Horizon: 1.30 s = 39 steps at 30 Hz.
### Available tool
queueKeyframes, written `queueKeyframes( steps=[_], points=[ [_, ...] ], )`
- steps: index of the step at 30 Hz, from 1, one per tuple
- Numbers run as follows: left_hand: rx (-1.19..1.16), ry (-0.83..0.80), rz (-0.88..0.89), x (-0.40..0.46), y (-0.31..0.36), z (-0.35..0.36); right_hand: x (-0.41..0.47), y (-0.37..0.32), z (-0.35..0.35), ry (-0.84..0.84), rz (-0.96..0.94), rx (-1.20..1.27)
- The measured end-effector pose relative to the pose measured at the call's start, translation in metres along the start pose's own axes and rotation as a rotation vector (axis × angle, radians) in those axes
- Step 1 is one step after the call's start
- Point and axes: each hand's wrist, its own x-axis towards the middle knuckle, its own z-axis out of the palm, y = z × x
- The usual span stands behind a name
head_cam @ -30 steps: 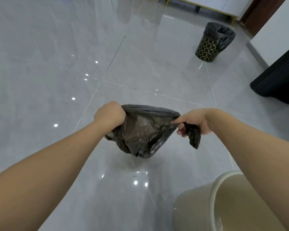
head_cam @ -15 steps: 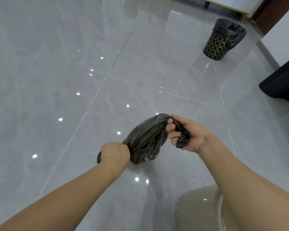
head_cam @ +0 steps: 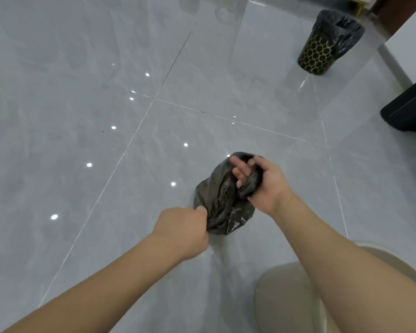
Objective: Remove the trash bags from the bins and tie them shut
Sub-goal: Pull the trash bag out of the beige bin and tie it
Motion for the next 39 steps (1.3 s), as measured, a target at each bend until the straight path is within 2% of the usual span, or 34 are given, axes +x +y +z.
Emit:
queueKeyframes(
  steps=[2,4,5,7,10,12,15,18,23,25,29,33,39],
  points=[
    [0.031,0.082,0.013,-0.005,-0.005,-0.014,-0.004,0.011,0.004,-0.077,0.052,-0.29],
    [0.068,0.08,-0.008,-0.009,-0.011,-0.02,-0.006,0.02,0.005,-0.12,0.084,-0.43],
    [0.089,0.062,-0.03,-0.011,-0.014,-0.02,-0.007,0.023,0.006,-0.102,0.078,-0.512],
    [0.104,0.026,-0.059,-0.014,-0.021,-0.018,-0.005,0.029,0.006,-0.033,0.021,-0.842],
    [0.015,-0.006,-0.047,-0.018,-0.03,-0.012,-0.002,0.036,0.003,-0.056,-0.028,-1.317],
    [-0.086,-0.012,-0.041,-0.019,-0.033,-0.012,-0.002,0.038,0.002,-0.117,-0.001,-1.445],
    [-0.204,0.053,0.008,-0.013,-0.037,-0.019,-0.004,0.036,0.0,-0.12,-0.013,-1.423],
    [-0.221,0.171,0.088,-0.002,-0.041,-0.026,-0.005,0.033,-0.001,-0.105,0.014,-1.345],
    [-0.26,0.198,0.177,0.014,-0.041,-0.035,-0.006,0.026,0.001,-0.071,0.066,-0.894],
    [-0.315,0.197,0.199,0.017,-0.039,-0.041,-0.007,0.025,0.002,-0.075,0.07,-0.825],
    [-0.374,0.211,0.2,0.019,-0.034,-0.057,-0.01,0.028,0.001,-0.064,0.12,-0.831],
    [-0.383,0.186,0.125,0.023,-0.035,-0.065,-0.018,0.032,-0.001,-0.081,0.212,-0.898],
    [-0.479,0.001,0.022,0.028,-0.037,-0.074,-0.024,0.032,-0.007,-0.181,0.274,-0.9]
  ],
)
